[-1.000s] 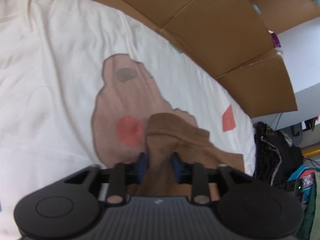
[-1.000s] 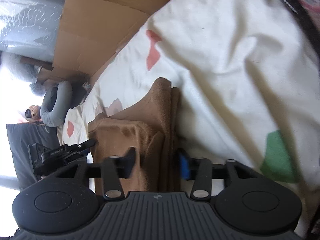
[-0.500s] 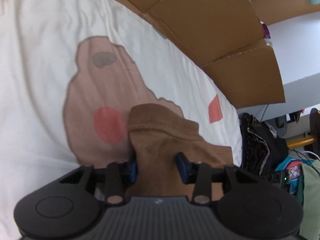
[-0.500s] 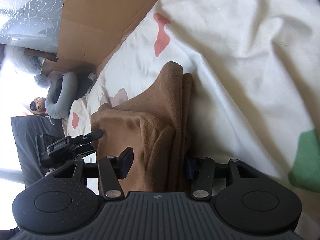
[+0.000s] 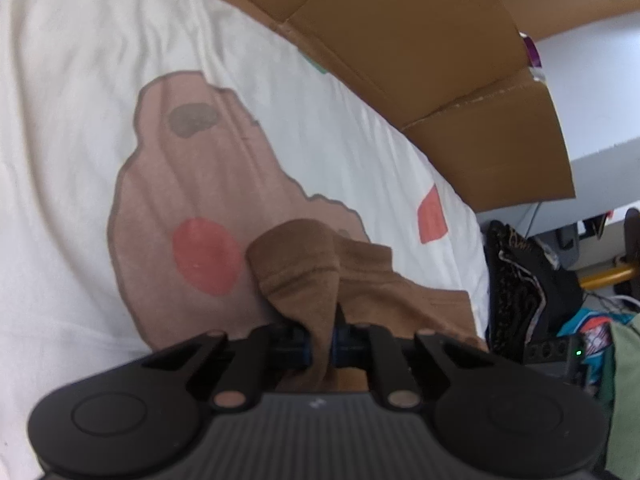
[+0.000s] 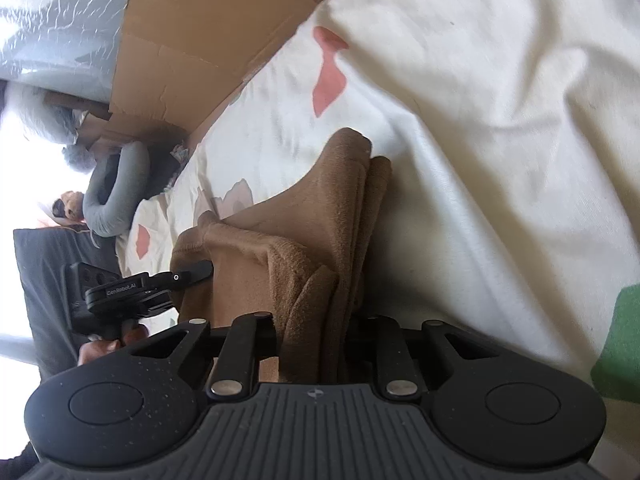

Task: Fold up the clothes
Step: 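Lift the folded shirt with both tools and carry it toward the clothes pile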

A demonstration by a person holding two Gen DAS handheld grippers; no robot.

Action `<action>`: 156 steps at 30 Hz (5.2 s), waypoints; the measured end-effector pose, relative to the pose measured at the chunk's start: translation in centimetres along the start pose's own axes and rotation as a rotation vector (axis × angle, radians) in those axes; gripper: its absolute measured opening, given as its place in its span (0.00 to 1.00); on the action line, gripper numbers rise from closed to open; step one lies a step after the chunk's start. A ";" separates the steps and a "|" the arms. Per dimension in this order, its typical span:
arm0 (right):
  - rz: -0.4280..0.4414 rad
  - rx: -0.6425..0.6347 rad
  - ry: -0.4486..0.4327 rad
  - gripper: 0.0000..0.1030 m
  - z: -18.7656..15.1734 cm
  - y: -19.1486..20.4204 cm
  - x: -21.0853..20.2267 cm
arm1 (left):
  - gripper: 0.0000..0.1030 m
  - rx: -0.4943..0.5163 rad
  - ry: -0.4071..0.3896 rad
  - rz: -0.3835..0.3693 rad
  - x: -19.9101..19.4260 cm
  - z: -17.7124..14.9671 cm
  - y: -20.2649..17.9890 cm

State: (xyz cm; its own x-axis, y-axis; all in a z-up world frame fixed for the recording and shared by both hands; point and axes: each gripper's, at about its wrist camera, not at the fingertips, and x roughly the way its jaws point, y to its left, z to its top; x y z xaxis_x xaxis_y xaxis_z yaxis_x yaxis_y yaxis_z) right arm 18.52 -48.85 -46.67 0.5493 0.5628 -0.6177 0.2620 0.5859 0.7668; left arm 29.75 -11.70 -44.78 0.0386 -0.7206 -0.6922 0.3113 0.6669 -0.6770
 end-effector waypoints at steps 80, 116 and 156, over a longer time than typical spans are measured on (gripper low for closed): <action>-0.187 -0.529 -0.511 0.13 -5.1 36.9 -51.1 | 0.07 0.350 -0.388 -0.026 -32.9 -6.9 -50.1; -0.451 -0.312 -0.663 0.13 -7.8 18.1 -54.6 | 0.07 0.516 -0.106 -0.247 -11.8 -8.5 -52.1; -0.587 -0.195 -0.520 0.13 -1.5 2.8 -42.5 | 0.06 0.416 -0.023 -0.297 5.1 -5.2 -42.4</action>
State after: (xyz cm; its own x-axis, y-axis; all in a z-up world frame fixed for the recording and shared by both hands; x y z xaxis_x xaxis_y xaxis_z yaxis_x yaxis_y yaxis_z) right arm -5.27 -70.31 -18.53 0.6768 -0.1832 -0.7130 0.5054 0.8198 0.2691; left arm 11.86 -42.66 -20.90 -0.0898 -0.8749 -0.4759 0.6634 0.3038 -0.6838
